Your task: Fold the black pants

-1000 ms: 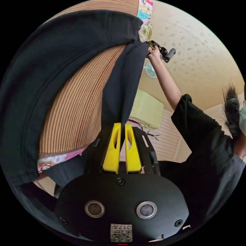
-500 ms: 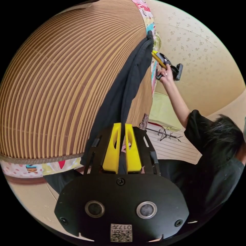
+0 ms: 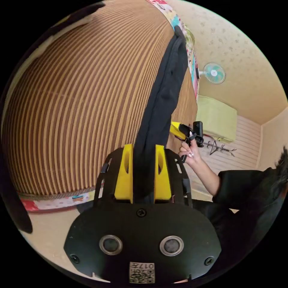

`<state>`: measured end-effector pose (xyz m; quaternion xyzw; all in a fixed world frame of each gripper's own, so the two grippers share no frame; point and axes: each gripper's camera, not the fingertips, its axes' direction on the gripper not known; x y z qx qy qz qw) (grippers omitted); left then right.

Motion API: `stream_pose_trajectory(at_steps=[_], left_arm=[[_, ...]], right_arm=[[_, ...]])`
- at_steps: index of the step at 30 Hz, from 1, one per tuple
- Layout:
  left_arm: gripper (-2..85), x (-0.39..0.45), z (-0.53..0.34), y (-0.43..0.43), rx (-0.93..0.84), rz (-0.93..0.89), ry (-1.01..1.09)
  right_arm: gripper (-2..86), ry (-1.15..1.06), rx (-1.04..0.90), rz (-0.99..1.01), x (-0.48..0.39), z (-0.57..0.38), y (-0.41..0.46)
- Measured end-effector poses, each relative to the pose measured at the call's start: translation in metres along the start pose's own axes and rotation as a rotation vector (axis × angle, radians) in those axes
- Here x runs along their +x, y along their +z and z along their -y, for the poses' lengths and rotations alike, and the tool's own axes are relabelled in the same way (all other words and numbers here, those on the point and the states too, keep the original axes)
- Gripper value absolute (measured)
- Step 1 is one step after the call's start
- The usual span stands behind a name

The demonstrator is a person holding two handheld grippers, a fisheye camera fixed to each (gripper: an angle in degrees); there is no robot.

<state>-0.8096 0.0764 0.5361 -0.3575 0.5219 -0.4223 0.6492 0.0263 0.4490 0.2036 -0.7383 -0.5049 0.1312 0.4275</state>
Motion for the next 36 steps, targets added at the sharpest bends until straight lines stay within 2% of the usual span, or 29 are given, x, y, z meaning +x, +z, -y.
stream_pose_trajectory(at_steps=[3, 7, 10, 13, 15, 17, 19, 21, 22, 23, 25, 27, 29, 31, 33, 36], left_arm=[[5.7, 0.009, -0.016, 0.036, -0.073, 0.015, 0.150], [6.4, -0.003, -0.047, 0.048, -0.164, -0.054, 0.056], [7.8, 0.002, -0.059, 0.028, -0.142, -0.036, 0.061], [12.8, 0.005, -0.036, -0.009, 0.011, -0.060, 0.096], [15.2, -0.005, 0.010, -0.015, 0.058, -0.099, 0.071], [13.8, -0.008, 0.051, -0.006, 0.059, -0.189, 0.097], [11.3, -0.005, 0.091, 0.015, -0.033, -0.251, 0.117], [7.8, 0.007, 0.127, 0.050, -0.232, -0.260, 0.136], [7.3, 0.009, 0.131, 0.056, -0.273, -0.261, 0.126], [6.4, 0.015, 0.132, 0.057, -0.299, -0.283, 0.124], [5.4, 0.033, 0.118, 0.039, -0.242, -0.322, 0.204], [5.1, 0.069, 0.080, -0.003, -0.141, -0.530, 0.345], [5.1, 0.117, 0.040, -0.039, -0.109, -0.634, 0.522], [5.1, 0.175, -0.008, -0.074, -0.098, -0.590, 0.706], [5.0, 0.242, -0.069, -0.126, -0.003, -0.547, 0.883], [5.1, 0.307, -0.115, -0.181, 0.120, -0.578, 1.006]], right_arm=[[5.2, -0.005, 0.080, -0.073, -0.012, -0.050, -0.019], [5.1, 0.014, 0.008, -0.087, 0.003, -0.096, -0.043], [7.6, 0.007, 0.103, 0.013, 0.020, -0.106, -0.089], [11.9, 0.057, 0.153, 0.092, 0.051, -0.081, -0.119], [12.7, 0.040, 0.180, 0.327, 0.079, -0.046, -0.126], [11.9, 0.016, 0.197, 0.450, 0.087, -0.016, -0.124], [10.2, -0.014, 0.096, 0.444, 0.079, 0.014, -0.112], [6.2, -0.003, -0.056, 0.394, 0.062, 0.035, -0.093], [5.0, -0.018, -0.061, 0.386, 0.055, 0.034, -0.095], [3.1, -0.114, -0.029, 0.411, 0.036, 0.024, -0.107], [1.7, -0.218, 0.076, 0.487, 0.005, -0.006, -0.138], [0.8, -0.332, 0.235, 0.609, -0.041, -0.068, -0.189], [0.5, -0.472, 0.266, 0.637, -0.096, -0.117, -0.221], [0.3, -0.605, 0.299, 0.588, -0.159, -0.164, -0.252], [0.1, -0.766, 0.351, 0.504, -0.242, -0.216, -0.296], [-0.1, -0.920, 0.372, 0.437, -0.330, -0.249, -0.341]])
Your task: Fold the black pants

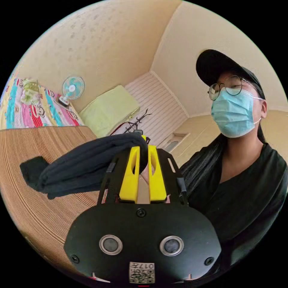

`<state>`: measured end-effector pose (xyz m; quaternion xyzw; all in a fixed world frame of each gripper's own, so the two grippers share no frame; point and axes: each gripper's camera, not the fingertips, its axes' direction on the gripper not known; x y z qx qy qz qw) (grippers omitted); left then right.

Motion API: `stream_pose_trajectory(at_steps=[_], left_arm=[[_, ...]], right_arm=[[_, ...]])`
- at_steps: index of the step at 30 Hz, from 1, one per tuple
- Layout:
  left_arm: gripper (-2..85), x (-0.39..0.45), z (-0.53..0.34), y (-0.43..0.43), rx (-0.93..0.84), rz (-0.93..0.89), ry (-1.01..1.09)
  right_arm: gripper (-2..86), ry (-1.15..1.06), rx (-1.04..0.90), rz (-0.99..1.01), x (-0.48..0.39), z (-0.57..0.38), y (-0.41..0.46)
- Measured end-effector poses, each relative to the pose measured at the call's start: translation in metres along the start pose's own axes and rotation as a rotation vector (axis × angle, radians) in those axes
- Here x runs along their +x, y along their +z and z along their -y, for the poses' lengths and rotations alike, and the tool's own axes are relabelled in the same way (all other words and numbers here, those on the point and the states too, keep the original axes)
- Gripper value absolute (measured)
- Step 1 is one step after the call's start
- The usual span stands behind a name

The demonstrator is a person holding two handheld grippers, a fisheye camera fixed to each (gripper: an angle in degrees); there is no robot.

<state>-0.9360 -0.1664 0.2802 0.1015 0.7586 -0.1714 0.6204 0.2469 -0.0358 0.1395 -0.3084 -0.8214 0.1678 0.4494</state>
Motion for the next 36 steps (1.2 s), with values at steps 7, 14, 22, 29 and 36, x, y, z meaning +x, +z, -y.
stream_pose_trajectory(at_steps=[7, 14, 22, 29, 36], left_arm=[[5.1, 0.036, 0.087, 0.002, 0.078, 0.146, 0.020], [5.0, -0.128, 0.090, 0.017, 0.120, 0.213, -0.282], [5.2, -0.227, -0.039, 0.058, -0.044, 0.330, -0.390], [10.1, -0.262, -0.278, 0.082, -0.205, 0.306, -0.975], [15.9, -0.313, -0.225, 0.036, -0.082, 0.483, -0.896]], right_arm=[[-0.4, -0.004, -0.147, -0.225, -0.007, 0.097, 0.005], [-0.4, 0.279, -0.172, -0.304, 0.154, 0.102, -0.002], [0.6, 0.386, -0.303, -0.443, 0.185, -0.082, 0.021], [12.2, 1.027, -0.107, -0.437, 0.180, -0.349, -0.034], [25.0, 0.896, 0.010, -0.497, 0.275, -0.273, -0.074]])
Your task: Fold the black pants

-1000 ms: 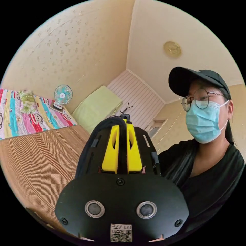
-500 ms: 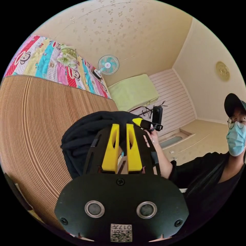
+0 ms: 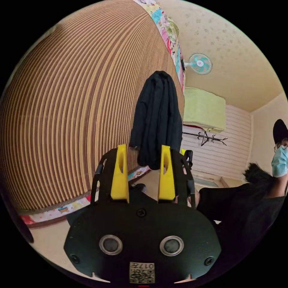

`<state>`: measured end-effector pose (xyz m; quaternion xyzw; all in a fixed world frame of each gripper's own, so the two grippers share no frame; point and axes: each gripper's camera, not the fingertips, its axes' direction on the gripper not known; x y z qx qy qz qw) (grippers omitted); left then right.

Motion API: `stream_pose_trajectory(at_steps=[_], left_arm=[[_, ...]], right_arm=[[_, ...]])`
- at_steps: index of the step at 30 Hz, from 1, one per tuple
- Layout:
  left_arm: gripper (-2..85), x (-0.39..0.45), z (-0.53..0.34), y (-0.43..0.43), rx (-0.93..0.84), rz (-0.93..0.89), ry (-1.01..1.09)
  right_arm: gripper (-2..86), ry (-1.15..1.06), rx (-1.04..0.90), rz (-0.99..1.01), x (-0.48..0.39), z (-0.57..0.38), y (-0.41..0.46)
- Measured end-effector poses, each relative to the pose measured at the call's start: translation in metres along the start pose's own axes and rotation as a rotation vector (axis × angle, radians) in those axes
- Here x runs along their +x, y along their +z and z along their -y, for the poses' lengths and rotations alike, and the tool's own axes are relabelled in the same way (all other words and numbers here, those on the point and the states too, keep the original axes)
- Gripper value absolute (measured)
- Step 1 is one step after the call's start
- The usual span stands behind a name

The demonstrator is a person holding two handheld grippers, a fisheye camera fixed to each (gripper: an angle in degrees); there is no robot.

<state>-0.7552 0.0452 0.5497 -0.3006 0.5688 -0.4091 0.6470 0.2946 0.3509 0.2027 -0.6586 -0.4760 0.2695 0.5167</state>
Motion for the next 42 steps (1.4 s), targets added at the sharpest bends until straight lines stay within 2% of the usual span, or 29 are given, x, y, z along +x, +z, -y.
stream_pose_trajectory(at_steps=[2, 5, 8, 10, 13, 16, 19, 22, 24, 28, 30, 32, 35, 38, 42], left_arm=[[16.0, 0.012, 0.049, 0.005, 0.013, 0.035, 0.046], [13.6, 0.024, 0.125, 0.036, -0.051, 0.170, 0.095], [10.1, 0.023, 0.155, 0.092, -0.197, 0.055, 0.034], [8.9, 0.019, 0.142, 0.100, -0.160, 0.023, -0.051], [7.4, 0.046, 0.106, 0.120, -0.212, 0.050, -0.074], [5.7, 0.099, 0.066, 0.164, -0.301, 0.128, -0.049], [5.4, 0.153, 0.046, 0.230, -0.392, 0.077, -0.043], [5.3, 0.222, 0.048, 0.305, -0.433, -0.046, 0.038], [4.8, 0.284, 0.066, 0.377, -0.493, -0.115, 0.142], [0.1, 0.361, 0.100, 0.473, -0.532, -0.034, 0.401], [-0.6, 0.374, 0.124, 0.514, -0.596, 0.009, 0.403], [-0.8, 0.372, 0.138, 0.526, -0.667, 0.054, 0.404], [-1.0, 0.354, 0.150, 0.494, -0.661, 0.112, 0.469], [-1.0, 0.304, 0.152, 0.433, -0.649, 0.253, 0.406], [-1.0, 0.230, 0.133, 0.307, -0.514, 0.319, 0.204]], right_arm=[[25.7, -0.040, -0.021, 0.060, -0.002, 0.049, 0.021], [24.3, -0.075, -0.180, -0.035, -0.009, 0.100, 0.078], [21.8, -0.026, -0.207, -0.019, -0.012, 0.091, 0.098], [19.3, -0.018, -0.256, 0.005, -0.009, 0.072, 0.099], [16.4, 0.040, -0.345, 0.095, 0.006, 0.031, 0.082], [14.2, 0.063, -0.341, 0.048, 0.013, -0.007, 0.034], [13.3, 0.061, -0.278, -0.030, 0.014, -0.019, -0.049], [13.5, 0.004, -0.242, -0.154, 0.012, 0.001, -0.141], [14.1, -0.037, -0.220, -0.333, 0.014, 0.039, -0.205], [15.3, -0.035, -0.148, -0.674, 0.048, 0.114, -0.264], [15.2, 0.138, -0.172, -0.862, 0.112, 0.162, -0.261], [15.5, 0.300, -0.172, -0.911, 0.171, 0.185, -0.234], [16.7, 0.502, -0.100, -0.943, 0.239, 0.194, -0.170], [16.2, 0.491, -0.113, -1.112, 0.245, 0.205, -0.102], [14.4, 0.436, -0.076, -1.291, 0.233, 0.181, -0.030]])
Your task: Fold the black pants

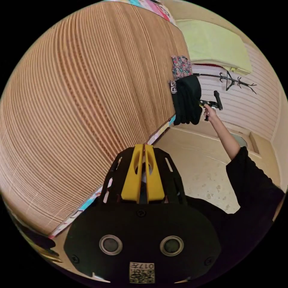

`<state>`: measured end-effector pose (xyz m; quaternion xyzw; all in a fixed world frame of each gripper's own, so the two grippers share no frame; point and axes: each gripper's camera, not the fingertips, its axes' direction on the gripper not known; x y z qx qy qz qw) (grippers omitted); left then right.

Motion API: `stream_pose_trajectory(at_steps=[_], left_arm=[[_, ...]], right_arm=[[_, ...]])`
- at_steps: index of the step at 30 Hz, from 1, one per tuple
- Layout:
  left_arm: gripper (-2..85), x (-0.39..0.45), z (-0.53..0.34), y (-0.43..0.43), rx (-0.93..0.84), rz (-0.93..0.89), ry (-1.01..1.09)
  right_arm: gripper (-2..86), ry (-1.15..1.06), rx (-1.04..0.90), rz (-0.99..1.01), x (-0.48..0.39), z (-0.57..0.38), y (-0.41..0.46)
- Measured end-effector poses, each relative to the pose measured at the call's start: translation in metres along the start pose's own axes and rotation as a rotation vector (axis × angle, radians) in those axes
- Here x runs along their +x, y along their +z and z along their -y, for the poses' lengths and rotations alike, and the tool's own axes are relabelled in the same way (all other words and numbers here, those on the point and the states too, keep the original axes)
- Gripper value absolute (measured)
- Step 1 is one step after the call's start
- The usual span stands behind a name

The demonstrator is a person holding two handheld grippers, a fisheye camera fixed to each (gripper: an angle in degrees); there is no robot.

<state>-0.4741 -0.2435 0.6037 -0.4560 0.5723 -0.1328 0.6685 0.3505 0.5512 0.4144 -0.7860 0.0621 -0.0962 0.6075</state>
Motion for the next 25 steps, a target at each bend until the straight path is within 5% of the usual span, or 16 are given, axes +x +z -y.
stream_pose_trajectory(at_steps=[4, 11, 17, 21, 25], left_arm=[[-0.9, -0.045, -0.099, -0.072, 0.192, 0.113, -0.186], [-0.5, -0.067, -0.299, -0.181, 0.731, 0.181, -0.360], [0.2, -0.094, -0.415, -0.212, 1.022, 0.433, -0.512], [5.5, -0.144, -0.420, -0.211, 1.002, 0.502, -0.542], [12.2, -0.205, -0.376, -0.173, 0.803, 0.309, -0.540]], right_arm=[[4.4, 0.163, 0.395, -0.054, -0.050, -0.095, -0.037], [0.7, -0.190, 0.986, 0.330, -0.308, -0.309, -0.132], [0.4, -0.155, 1.609, 0.810, -0.469, -0.467, -0.184], [0.3, -0.490, 1.577, 1.076, -0.547, -0.518, -0.170], [0.4, -0.653, 1.382, 1.119, -0.594, -0.554, -0.130]])
